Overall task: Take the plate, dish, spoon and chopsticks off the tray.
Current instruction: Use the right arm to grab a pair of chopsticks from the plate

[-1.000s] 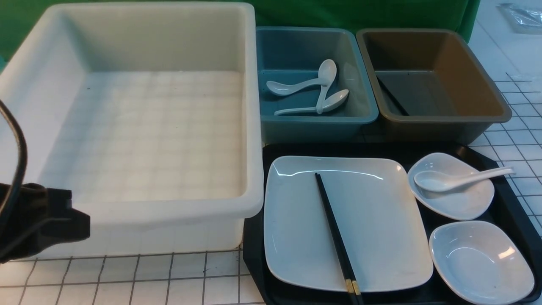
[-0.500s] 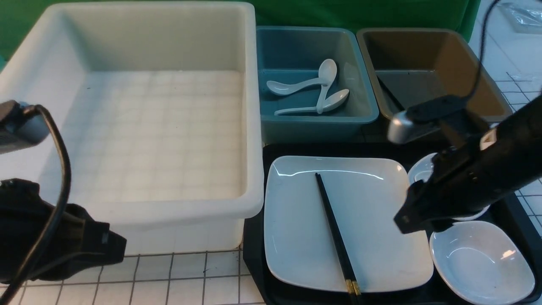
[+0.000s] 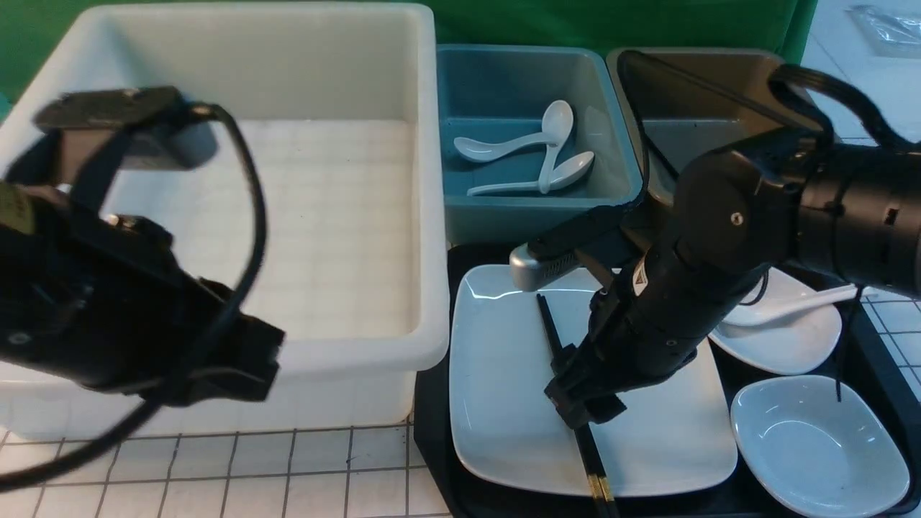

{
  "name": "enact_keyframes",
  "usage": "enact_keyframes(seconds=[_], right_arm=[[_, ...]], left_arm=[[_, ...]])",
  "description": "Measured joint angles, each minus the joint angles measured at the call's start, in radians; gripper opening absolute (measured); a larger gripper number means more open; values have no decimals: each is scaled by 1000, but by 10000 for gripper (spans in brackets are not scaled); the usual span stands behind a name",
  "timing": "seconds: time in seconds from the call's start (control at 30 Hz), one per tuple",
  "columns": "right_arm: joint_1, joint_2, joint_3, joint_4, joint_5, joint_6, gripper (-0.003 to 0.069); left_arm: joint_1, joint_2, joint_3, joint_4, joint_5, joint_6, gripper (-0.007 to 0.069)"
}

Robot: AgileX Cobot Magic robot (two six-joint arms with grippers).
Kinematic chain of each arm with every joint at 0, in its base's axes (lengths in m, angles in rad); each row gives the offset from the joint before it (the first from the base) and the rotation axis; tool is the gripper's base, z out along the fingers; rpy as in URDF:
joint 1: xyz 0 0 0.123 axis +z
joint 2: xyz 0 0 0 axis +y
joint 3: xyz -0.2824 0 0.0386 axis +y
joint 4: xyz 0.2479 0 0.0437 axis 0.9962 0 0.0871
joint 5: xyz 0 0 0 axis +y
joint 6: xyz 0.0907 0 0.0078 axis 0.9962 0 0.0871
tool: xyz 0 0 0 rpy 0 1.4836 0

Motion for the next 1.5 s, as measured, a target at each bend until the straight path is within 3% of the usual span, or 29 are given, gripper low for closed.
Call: enact_keyframes(seconds=[0.27, 0.6, 0.83, 1.3, 1.37, 1.4, 1.5], right_arm=[[0, 62, -3, -4, -19, 21, 541], [0, 86, -3, -6, -54, 21, 541], [0, 86, -3, -7, -78, 21, 541], [0, 156, -5, -8, -100, 32, 531], [0, 160, -6, -14, -100, 32, 486], [0, 160, -6, -14, -100, 27, 386], [0, 161, -8, -14, -96, 20, 202]], left_arm=[[-172, 148, -56, 1, -53, 7, -19], [-233, 296, -193, -7, 9, 36, -19], [-298, 326, -206, -21, 8, 116, -19], [-301, 326, -206, 4, 2, 135, -19], [-301, 326, -206, 4, 8, 135, -19], [-301, 326, -206, 5, 9, 135, -19], [-301, 326, -206, 5, 10, 135, -19]])
